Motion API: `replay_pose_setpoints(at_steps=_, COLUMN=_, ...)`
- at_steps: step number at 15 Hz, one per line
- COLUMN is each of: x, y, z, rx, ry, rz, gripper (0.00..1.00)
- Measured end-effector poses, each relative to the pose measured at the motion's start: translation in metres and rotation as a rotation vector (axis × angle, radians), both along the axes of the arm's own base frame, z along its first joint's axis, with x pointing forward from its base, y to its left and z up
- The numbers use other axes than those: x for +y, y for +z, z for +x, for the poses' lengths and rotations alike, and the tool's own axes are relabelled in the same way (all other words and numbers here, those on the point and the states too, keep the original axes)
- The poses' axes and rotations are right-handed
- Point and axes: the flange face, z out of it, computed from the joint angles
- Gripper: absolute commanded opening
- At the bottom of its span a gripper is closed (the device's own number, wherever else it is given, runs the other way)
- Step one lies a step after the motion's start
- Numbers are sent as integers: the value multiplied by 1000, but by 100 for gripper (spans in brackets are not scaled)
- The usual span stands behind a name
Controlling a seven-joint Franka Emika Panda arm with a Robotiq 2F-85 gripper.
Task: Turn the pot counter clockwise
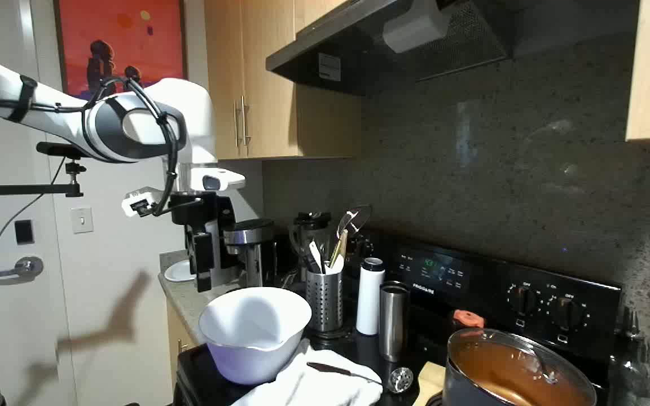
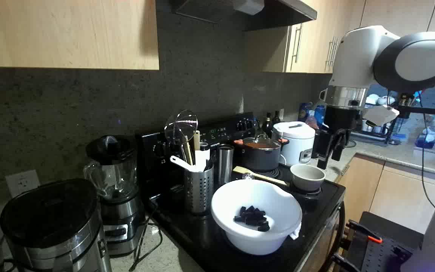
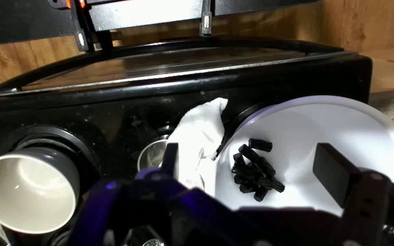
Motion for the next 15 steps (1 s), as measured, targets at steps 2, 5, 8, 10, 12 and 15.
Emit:
replay_pose_setpoints(at_steps=2, x=0, y=0, z=0, rx=0, ry=0, rz=0, gripper=100)
replay_pose_setpoints(at_steps=5, x=0, y=0, z=0, rx=0, ry=0, rz=0, gripper=100)
replay_pose_setpoints(at_steps=8, x=-3, y=-1, z=2, rx=5, ry=-29, rz=-6, gripper=100)
replay_pose_setpoints(at_steps=10, x=-9, y=-3, z=10, rx=14, ry=-98, rz=-21, gripper=100)
replay_pose_setpoints(at_steps=12, x=-16, y=-4, z=22, rx=16, ry=-180, rz=-31, gripper=100)
replay_pose_setpoints(at_steps=15, x=-27, y=-4, z=49, rx=-5, ry=-300, rz=-29, gripper=100)
